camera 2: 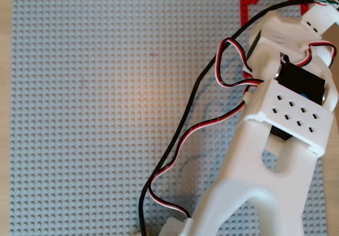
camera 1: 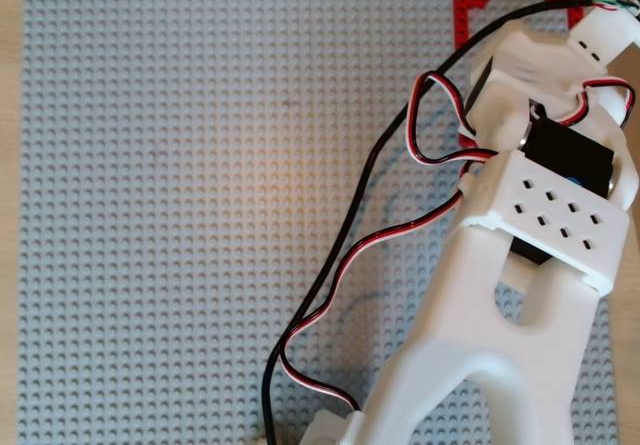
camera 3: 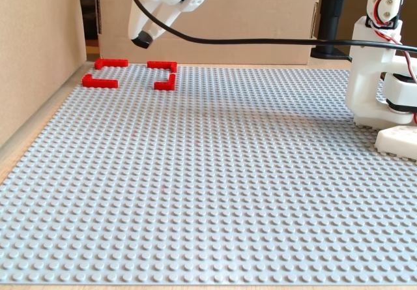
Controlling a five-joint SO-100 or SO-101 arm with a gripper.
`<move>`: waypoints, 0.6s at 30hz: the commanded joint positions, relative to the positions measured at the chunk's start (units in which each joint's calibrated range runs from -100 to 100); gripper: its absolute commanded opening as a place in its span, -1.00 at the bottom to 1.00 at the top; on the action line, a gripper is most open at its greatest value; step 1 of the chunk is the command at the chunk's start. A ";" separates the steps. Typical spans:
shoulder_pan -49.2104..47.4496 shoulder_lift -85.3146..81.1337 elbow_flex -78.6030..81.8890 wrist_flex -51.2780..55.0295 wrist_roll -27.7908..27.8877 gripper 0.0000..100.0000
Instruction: Grab the Lego and store it in red box
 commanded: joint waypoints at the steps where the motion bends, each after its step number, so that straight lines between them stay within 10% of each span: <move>1: -1.55 -0.25 -0.60 -0.99 0.21 -0.68; 18: -2.51 -7.79 -1.96 7.60 0.99 -0.86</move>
